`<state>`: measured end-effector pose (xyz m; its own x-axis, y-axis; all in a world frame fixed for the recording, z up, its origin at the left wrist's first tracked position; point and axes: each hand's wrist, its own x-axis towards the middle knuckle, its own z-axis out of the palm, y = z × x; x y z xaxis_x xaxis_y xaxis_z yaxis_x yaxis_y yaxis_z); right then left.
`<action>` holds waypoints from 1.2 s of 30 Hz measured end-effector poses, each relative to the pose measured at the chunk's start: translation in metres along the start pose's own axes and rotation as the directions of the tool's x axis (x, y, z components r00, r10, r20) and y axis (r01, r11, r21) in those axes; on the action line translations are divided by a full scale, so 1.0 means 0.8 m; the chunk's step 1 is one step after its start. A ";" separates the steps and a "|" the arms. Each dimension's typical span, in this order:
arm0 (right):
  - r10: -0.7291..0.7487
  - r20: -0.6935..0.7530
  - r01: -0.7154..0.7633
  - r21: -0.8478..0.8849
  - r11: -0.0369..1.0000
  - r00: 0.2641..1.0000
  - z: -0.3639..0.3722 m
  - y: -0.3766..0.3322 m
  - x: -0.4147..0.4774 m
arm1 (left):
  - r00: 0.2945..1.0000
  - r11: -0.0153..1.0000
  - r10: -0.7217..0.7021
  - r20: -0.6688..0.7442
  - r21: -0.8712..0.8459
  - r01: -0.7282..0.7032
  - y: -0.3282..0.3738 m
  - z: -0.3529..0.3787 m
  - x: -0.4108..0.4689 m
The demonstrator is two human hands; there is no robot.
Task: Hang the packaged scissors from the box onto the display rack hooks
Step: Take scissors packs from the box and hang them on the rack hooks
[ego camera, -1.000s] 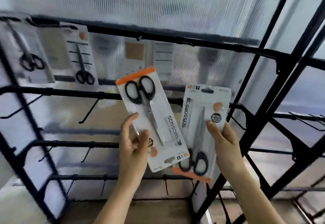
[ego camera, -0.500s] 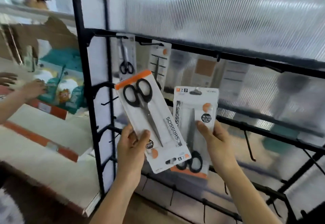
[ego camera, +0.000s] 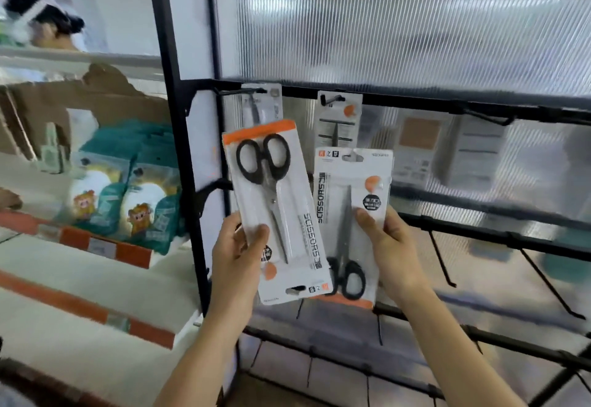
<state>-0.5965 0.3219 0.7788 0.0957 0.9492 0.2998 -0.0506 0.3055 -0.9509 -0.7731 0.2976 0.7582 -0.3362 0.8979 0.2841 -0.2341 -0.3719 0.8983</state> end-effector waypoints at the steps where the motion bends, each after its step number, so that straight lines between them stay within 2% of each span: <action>1: -0.003 -0.020 0.004 0.010 1.000 1.000 0.004 0.001 0.001 | 1.000 1.000 -0.010 0.015 0.008 0.010 -0.001 -0.002 0.008; 7: 0.046 -0.133 -0.037 0.064 0.997 0.990 -0.007 0.004 0.011 | 0.997 0.998 -0.061 0.052 0.016 0.060 -0.012 -0.001 0.029; 10: 0.074 -0.106 -0.057 0.153 0.987 0.992 -0.023 0.006 0.019 | 0.995 0.996 -0.088 0.046 0.016 0.088 -0.018 0.005 0.026; 15: 0.125 -0.093 -0.106 0.190 0.976 0.988 -0.045 0.007 0.022 | 0.992 0.995 -0.091 0.087 0.043 0.088 -0.023 0.025 0.028; 23: 0.087 -0.097 -0.077 0.107 0.991 0.991 -0.059 -0.001 0.034 | 0.988 0.992 -0.121 0.096 -0.025 0.124 -0.027 0.053 0.025; 27: 0.016 -0.053 -0.015 0.013 1.000 0.998 -0.052 -0.002 0.043 | 0.994 0.994 -0.098 0.058 -0.038 0.100 -0.027 0.053 0.029; 33: -0.204 -0.006 0.203 -0.044 0.978 0.979 -0.015 -0.029 0.062 | 0.999 0.998 -0.046 -0.002 -0.035 0.046 -0.017 0.040 0.041; 36: -0.266 0.011 0.266 -0.068 0.962 0.964 0.003 -0.040 0.074 | 0.999 0.998 -0.030 -0.032 -0.060 0.028 -0.011 0.033 0.046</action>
<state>-0.5918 0.3686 0.8273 0.0944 0.8348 0.5425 0.0449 0.5408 -0.8400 -0.7593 0.3400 0.7695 -0.3577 0.9007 0.2465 -0.2974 -0.3601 0.8843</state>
